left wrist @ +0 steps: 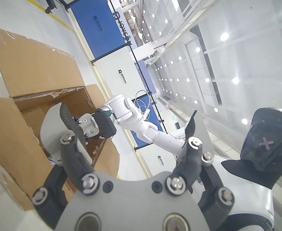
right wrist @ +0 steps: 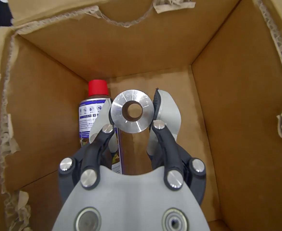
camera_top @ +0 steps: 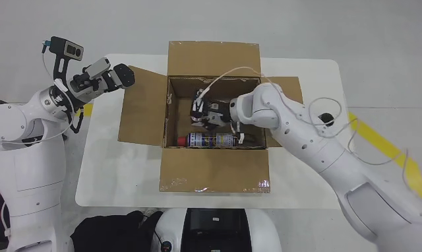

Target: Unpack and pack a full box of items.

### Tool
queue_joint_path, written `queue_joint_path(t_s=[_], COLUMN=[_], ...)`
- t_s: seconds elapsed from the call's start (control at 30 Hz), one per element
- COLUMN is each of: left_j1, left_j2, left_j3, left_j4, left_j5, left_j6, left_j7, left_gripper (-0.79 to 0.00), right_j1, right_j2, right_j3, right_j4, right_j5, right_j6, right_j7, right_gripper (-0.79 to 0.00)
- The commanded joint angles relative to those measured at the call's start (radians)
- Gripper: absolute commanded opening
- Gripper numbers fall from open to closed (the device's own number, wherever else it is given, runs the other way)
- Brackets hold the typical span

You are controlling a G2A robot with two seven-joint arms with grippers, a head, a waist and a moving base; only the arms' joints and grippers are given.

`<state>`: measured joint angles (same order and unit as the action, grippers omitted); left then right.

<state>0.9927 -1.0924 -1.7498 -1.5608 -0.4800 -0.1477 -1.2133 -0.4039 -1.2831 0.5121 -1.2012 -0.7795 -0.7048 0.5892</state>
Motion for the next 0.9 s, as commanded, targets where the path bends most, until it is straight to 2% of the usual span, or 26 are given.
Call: queue_joint_path(t_s=[0.0, 0.23, 0.7, 0.77, 0.87], left_j1=[0.000, 0.000, 0.000, 0.000, 0.000], left_j2=[0.000, 0.000, 0.000, 0.000, 0.000], left_j3=[0.000, 0.000, 0.000, 0.000, 0.000], left_j4=[0.000, 0.000, 0.000, 0.000, 0.000], left_j5=[0.000, 0.000, 0.000, 0.000, 0.000], left_j6=[0.000, 0.000, 0.000, 0.000, 0.000], left_j7=[0.000, 0.000, 0.000, 0.000, 0.000], left_gripper=[0.000, 0.000, 0.000, 0.000, 0.000], right_j1=[0.008, 0.028, 0.047, 0.047, 0.046], right_j2=[-0.009, -0.040, -0.085, -0.090, -0.097], right_j3=[-0.009, -0.027, -0.051, -0.053, -0.055], right_j4=[0.002, 0.038, 0.112, 0.123, 0.137], right_j5=[0.009, 0.051, 0.003, -0.003, -0.009], right_j6=[0.020, 0.073, 0.113, 0.112, 0.108], right_j7=[0.040, 0.133, 0.164, 0.161, 0.163], right_gripper=[-0.785, -0.785, -0.785, -0.702, -0.637])
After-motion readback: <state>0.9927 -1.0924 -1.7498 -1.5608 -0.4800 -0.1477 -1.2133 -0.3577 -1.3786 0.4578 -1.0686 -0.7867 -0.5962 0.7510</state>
